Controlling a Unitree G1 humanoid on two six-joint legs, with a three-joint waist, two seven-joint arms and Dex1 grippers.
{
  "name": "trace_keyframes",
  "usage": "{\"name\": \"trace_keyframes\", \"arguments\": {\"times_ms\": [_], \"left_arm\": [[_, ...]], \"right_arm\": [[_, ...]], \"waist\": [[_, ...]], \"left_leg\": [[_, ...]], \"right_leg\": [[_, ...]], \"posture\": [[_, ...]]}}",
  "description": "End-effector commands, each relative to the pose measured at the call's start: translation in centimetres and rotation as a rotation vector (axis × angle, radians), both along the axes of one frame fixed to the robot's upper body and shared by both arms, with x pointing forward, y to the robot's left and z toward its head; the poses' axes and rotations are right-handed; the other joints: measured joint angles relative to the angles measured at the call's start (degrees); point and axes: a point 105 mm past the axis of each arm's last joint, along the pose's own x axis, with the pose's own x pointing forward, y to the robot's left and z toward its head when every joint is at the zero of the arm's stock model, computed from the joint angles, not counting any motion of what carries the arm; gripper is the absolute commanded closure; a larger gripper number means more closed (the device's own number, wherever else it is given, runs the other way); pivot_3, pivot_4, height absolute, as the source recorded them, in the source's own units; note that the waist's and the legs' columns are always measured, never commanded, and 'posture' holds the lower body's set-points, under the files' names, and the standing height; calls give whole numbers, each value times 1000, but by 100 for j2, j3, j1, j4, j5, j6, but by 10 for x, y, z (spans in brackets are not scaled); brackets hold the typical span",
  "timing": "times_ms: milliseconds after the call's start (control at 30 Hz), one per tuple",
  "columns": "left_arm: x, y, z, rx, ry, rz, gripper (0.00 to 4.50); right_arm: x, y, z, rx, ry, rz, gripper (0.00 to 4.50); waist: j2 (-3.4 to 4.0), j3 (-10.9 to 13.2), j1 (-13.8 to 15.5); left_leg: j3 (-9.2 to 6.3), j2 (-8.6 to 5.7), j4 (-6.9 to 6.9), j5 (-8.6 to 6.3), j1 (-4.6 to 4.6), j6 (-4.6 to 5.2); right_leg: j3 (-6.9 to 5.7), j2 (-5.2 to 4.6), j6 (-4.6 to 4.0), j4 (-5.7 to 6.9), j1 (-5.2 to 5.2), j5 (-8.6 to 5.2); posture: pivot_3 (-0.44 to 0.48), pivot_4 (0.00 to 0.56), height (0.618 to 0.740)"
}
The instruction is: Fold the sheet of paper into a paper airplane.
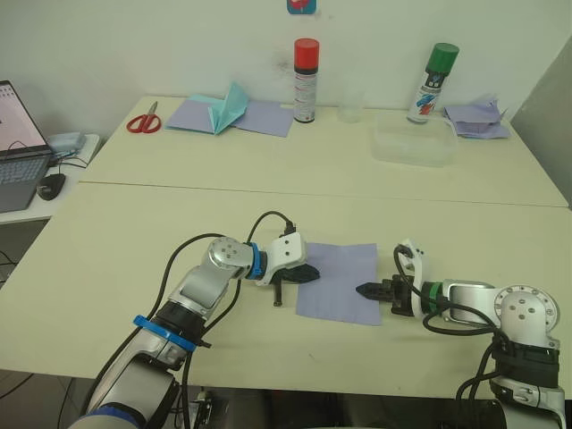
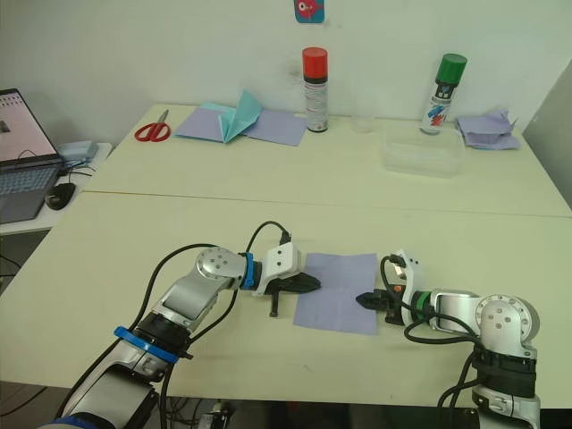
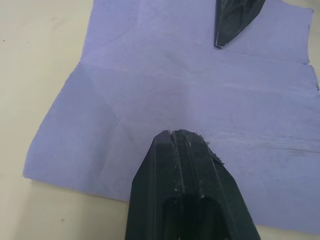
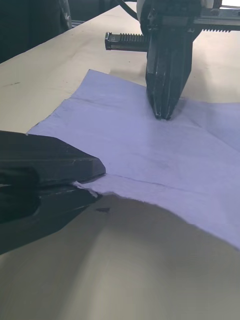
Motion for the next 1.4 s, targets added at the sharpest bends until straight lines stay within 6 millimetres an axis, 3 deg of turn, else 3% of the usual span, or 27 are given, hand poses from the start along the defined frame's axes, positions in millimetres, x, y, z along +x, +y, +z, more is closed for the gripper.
{"name": "trace_keyframes", "arguments": {"times_ms": [33, 167, 267, 367, 467, 600, 633, 700, 767, 867, 900, 1133, 1400], "left_arm": [[-2, 10, -22, 89, 53, 24, 4500], [-2, 9, -24, 88, 53, 25, 4500], [-3, 8, -25, 87, 54, 24, 4500], [-5, 9, -26, 87, 57, 25, 4500], [-6, 9, -27, 86, 59, 26, 4500], [-5, 7, -27, 83, 60, 29, 4500], [-6, 7, -28, 85, 58, 27, 4500], [-6, 6, -28, 87, 55, 23, 4500], [-7, 6, -29, 95, 51, 14, 4500], [-7, 5, -30, 97, 51, 10, 4500], [-7, 5, -30, 98, 51, 8, 4500], [-7, 5, -22, 81, 42, 9, 4500], [-6, -30, 47, -259, 5, 30, 4500]], "right_arm": [[0, -5, 3, -21, -18, -7, 4490], [0, -4, 5, -28, -40, 2, 4490], [5, -8, 13, -34, -90, -5, 3954], [22, -21, 36, -107, -242, -44, 2919], [40, -25, 73, -194, -528, -3, 1840], [44, -9, 106, -201, -841, 125, 1840], [41, 1, 110, -163, -883, 167, 2059], [33, 19, 97, -182, -921, 289, 2478], [32, 31, 76, -221, -922, 342, 3221], [29, 42, 48, -235, -873, 367, 4339], [28, 43, 39, -245, -856, 375, 4475], [14, 23, -11, -381, -742, 450, 4475], [16, 20, -23, -397, -711, 436, 4475]], "waist": [[0, 0, 1], [1, -1, 1], [1, -1, 2], [1, -1, 2], [4, -1, 1], [3, -4, 3], [3, -4, 3], [4, -4, 6], [3, -4, 6], [3, -4, 7], [3, -3, 7], [3, -3, 12], [-1, -1, 13]], "left_leg": [[0, 0, 0, 0, 0, 0], [0, 0, 0, 0, 0, 0], [-1, 0, 0, 0, 0, 1], [-3, -1, 2, 1, 0, 2], [-1, -4, 4, 3, 1, 5], [-3, -15, 2, 2, 1, 5], [-9, -13, 2, 2, 1, 5], [-28, -12, 4, 3, 1, 4], [-55, -4, 7, 3, 6, 3], [-71, -4, 8, 3, 23, 4], [-71, -4, 8, 3, 26, 4], [-73, -5, 10, 4, 35, 3], [-75, -3, 12, 5, 38, 2]], "right_leg": [[0, 0, 0, 0, 0, 0], [0, 0, 0, 0, 1, 0], [1, 0, 0, 0, 2, 0], [0, 0, 1, 0, 4, 1], [-3, 0, 5, -1, 4, 3], [-6, 14, 8, -9, 4, 2], [-3, 27, 8, -10, 9, 2], [5, 40, 7, -10, 20, 2], [12, 47, 7, -13, 43, 2], [15, 48, 6, -19, 73, 0], [15, 48, 6, -19, 77, 0], [13, 46, 5, -18, 85, -1], [13, 49, 4, -15, 88, -1]], "posture": [[0, 150, 740], [0, 150, 740], [0, 150, 740], [0, 150, 740], [0, 150, 740], [0, 150, 740], [0, 150, 740], [0, 150, 740], [0, 150, 740], [0, 150, 740], [0, 150, 740], [0, 150, 740], [0, 150, 740]]}}
